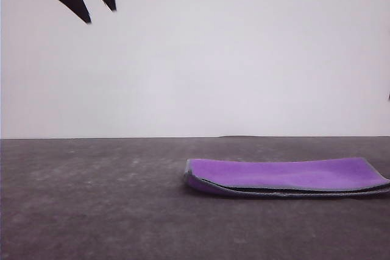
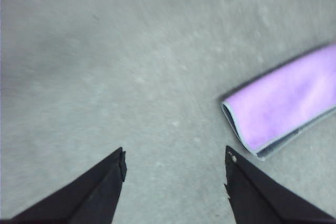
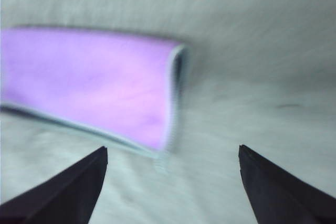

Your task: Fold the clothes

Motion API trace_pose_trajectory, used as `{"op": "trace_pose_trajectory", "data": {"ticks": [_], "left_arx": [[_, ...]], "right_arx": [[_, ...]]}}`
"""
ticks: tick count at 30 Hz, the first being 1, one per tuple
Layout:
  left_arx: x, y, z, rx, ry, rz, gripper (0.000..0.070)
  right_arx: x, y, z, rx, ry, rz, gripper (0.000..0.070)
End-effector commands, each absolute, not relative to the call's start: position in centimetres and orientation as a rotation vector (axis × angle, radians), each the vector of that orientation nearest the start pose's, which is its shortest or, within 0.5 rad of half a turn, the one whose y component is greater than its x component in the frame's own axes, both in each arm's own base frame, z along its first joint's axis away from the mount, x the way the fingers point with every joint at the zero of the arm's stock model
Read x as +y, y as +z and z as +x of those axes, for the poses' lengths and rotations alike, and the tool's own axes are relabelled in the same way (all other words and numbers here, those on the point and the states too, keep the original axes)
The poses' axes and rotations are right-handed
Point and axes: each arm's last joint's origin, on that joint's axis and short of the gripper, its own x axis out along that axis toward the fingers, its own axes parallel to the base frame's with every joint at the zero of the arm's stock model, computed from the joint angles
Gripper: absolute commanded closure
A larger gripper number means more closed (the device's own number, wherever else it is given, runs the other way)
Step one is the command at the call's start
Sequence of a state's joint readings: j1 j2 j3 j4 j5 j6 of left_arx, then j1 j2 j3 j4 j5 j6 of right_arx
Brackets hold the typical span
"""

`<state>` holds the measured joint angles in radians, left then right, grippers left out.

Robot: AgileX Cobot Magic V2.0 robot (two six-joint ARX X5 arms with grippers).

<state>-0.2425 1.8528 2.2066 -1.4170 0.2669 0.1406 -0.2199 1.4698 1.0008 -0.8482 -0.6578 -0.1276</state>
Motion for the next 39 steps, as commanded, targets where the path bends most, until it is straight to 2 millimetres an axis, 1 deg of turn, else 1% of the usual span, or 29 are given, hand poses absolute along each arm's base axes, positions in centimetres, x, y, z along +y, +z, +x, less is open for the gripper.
{"op": "trace_pose_trajectory", "data": {"ticks": [1,3,6,13,19,21,24,25,26,29,30,34,39], "left_arx": [[-9.1,41.7,33.9,1.025,-0.530,0.114,0.0346],[-8.7,41.9,33.8,1.023,-0.520,0.117,0.0346],[-8.0,41.9,34.0,1.023,-0.502,0.108,0.0346],[-5.9,41.7,34.6,1.024,-0.455,0.092,0.0346],[-4.3,41.6,34.7,1.042,-0.413,0.062,0.0346],[-4.1,41.6,34.7,1.043,-0.406,0.058,0.0346],[-4.0,41.6,34.7,1.043,-0.403,0.056,0.0346],[-4.0,41.6,34.7,1.044,-0.403,0.056,0.0346],[-4.0,41.6,34.7,1.044,-0.403,0.056,0.0346],[-4.0,41.6,34.7,1.044,-0.403,0.056,0.0346],[-4.0,41.6,34.7,1.043,-0.403,0.056,0.0346],[-3.9,41.6,34.7,1.044,-0.403,0.056,0.0346],[-3.9,41.6,34.7,1.042,-0.403,0.056,0.0346]], "right_arx": [[-4.0,20.9,26.8,1.155,0.483,0.503,0.0199],[-3.9,19.6,27.3,1.180,0.503,0.523,0.0199],[-3.7,18.3,28.0,1.204,0.514,0.532,0.0200],[-2.9,16.1,29.3,1.234,0.552,0.563,0.0201],[-2.4,14.0,29.8,1.287,0.579,0.615,0.0202],[-2.2,13.5,29.9,1.301,0.600,0.639,0.0240],[-1.9,13.3,30.0,1.308,0.618,0.647,0.0387],[-1.8,13.3,29.9,1.311,0.621,0.646,0.0418],[-1.7,13.3,29.9,1.314,0.625,0.646,0.0441],[-1.4,13.3,29.9,1.319,0.637,0.645,0.0472],[-1.3,13.3,29.9,1.319,0.638,0.644,0.0493],[-1.2,13.3,29.8,1.314,0.665,0.646,0.0613],[-0.9,13.5,29.8,1.293,0.730,0.671,0.0683]]}}
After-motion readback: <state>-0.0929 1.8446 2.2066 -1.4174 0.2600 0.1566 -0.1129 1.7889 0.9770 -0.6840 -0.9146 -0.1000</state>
